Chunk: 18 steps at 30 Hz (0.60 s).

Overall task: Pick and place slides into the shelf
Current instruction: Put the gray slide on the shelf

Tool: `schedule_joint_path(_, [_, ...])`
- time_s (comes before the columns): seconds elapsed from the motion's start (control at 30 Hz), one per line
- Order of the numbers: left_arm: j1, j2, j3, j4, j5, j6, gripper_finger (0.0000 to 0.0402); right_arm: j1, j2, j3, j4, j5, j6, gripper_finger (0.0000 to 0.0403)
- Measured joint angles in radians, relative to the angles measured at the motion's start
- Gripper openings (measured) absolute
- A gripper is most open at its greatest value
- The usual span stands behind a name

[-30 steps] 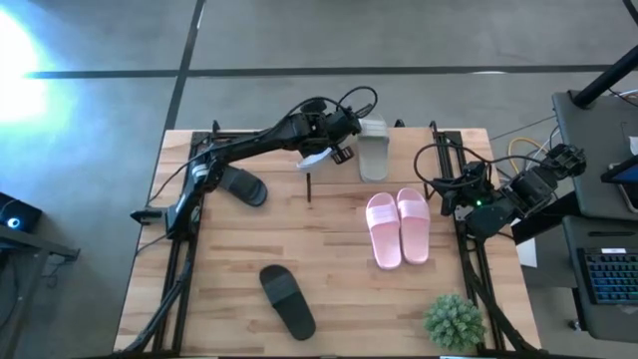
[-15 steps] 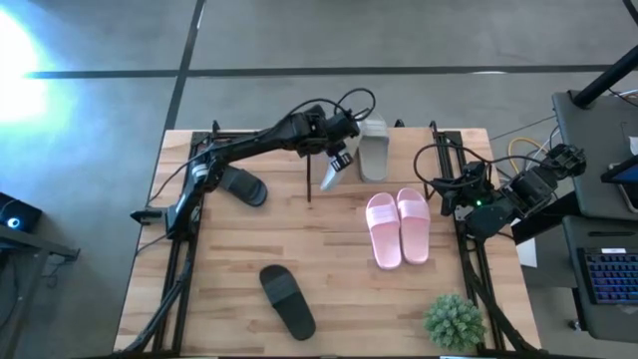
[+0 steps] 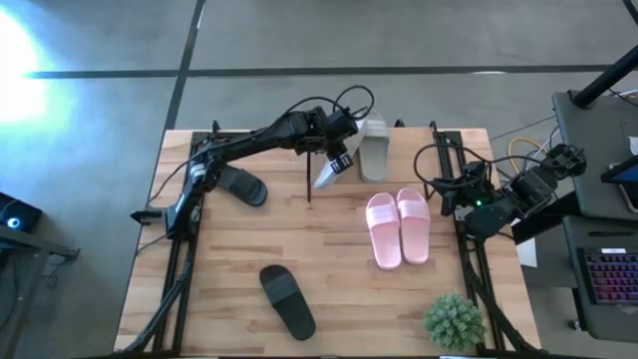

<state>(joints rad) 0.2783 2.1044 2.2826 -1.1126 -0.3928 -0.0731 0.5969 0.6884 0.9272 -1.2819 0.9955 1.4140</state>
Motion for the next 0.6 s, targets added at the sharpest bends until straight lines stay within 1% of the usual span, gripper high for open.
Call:
schedule_joint_path(0.07, [0.0, 0.0, 0.0, -0.007, 0.046, 0.0, 0.0132, 0.0, 0.0, 0.0, -0.001, 0.0, 0.0, 0.0071])
schedule_joint_path(0.13, [0.001, 0.0, 0.0, -0.025, 0.066, -0.001, 0.0132, 0.0, 0.0, 0.0, -0.002, 0.0, 0.0, 0.0069])
schedule_joint_path(0.5, [-0.011, -0.017, -0.002, -0.185, 0.087, 0.001, 0.0132, 0.0, 0.0, 0.0, -0.005, -0.003, 0.005, 0.0077])
schedule_joint_path(0.6, [-0.026, -0.041, -0.003, -0.221, 0.086, 0.001, 0.0132, 0.0, -0.001, 0.0, -0.006, -0.009, 0.069, 0.008])
